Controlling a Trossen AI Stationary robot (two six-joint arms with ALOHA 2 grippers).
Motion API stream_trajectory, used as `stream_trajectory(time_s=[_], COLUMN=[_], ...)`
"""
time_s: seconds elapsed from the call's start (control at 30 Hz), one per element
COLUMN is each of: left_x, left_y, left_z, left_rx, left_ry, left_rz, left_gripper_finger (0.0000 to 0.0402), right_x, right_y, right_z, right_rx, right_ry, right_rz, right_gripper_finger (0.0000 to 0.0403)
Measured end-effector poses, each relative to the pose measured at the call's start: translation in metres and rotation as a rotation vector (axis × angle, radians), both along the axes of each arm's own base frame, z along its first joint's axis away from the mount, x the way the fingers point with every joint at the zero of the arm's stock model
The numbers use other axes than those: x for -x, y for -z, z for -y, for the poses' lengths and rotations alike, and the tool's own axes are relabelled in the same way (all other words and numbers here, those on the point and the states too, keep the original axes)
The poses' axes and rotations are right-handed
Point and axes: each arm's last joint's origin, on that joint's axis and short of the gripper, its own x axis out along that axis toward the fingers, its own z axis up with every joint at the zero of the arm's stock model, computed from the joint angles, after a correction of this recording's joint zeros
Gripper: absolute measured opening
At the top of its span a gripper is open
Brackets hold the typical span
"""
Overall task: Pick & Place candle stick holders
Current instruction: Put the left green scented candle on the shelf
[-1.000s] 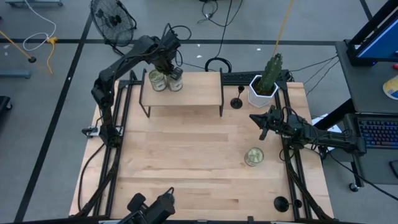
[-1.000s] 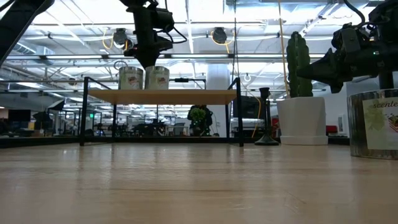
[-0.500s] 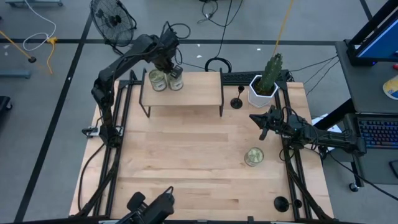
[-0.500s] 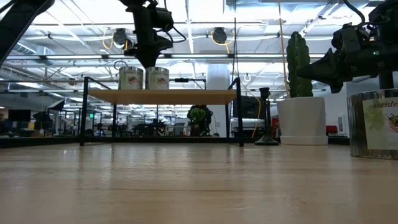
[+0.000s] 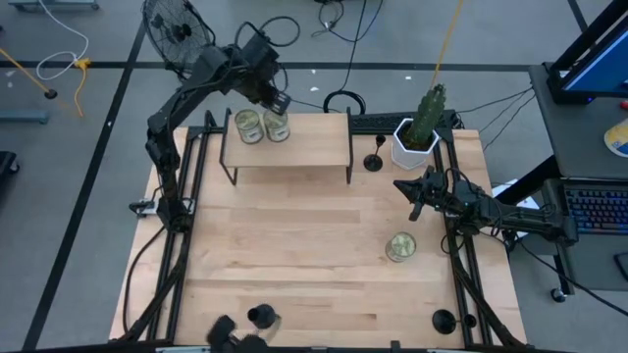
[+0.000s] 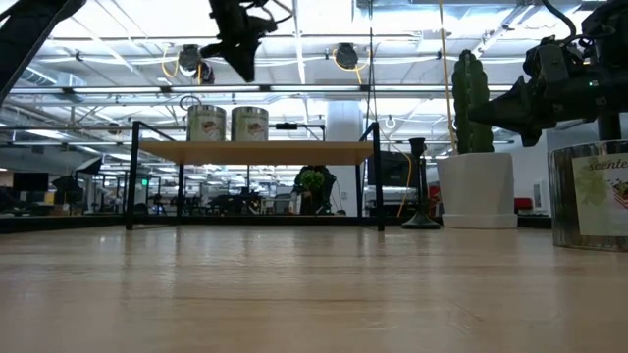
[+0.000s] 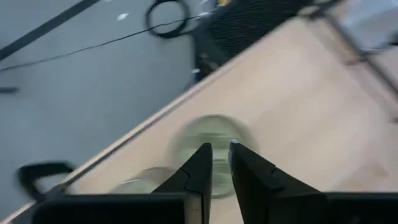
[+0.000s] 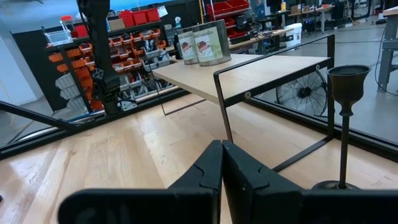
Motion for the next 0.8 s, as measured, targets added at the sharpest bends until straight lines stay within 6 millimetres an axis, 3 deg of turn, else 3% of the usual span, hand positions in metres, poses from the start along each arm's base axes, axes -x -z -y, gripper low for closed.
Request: stream_trajectory(time_s=[0.17, 0.3, 0.57, 0.8], left_x=[-0.036, -0.063, -0.101, -0.103], left_y=[-0.006, -0.002, 0.052, 0.069], left_z=[0.023, 0.032, 0.016, 0.007], left_rx=[-0.132, -0.319, -0.282, -0.225], left_ry=[0.133, 0.163, 0.169, 0.135], left_rz=[0.087, 0.051, -0.112, -0.158], left_gripper_finger=[0.0062, 0.0063, 0.0063, 0.0063], right_x=[0.0, 0.0, 0.0, 0.0], right_y=[0.0, 0.0, 0.0, 0.0], right_z=[0.0, 0.0, 0.0, 0.0], right_rx=[0.022, 0.043, 0.04, 0.039], right_ry=[0.004, 0.004, 0.001, -0.002], right_rz=[-0.009, -0.018, -0.021, -0.022], right_gripper_finger=[0.0004, 0.0004, 0.0004, 0.0004])
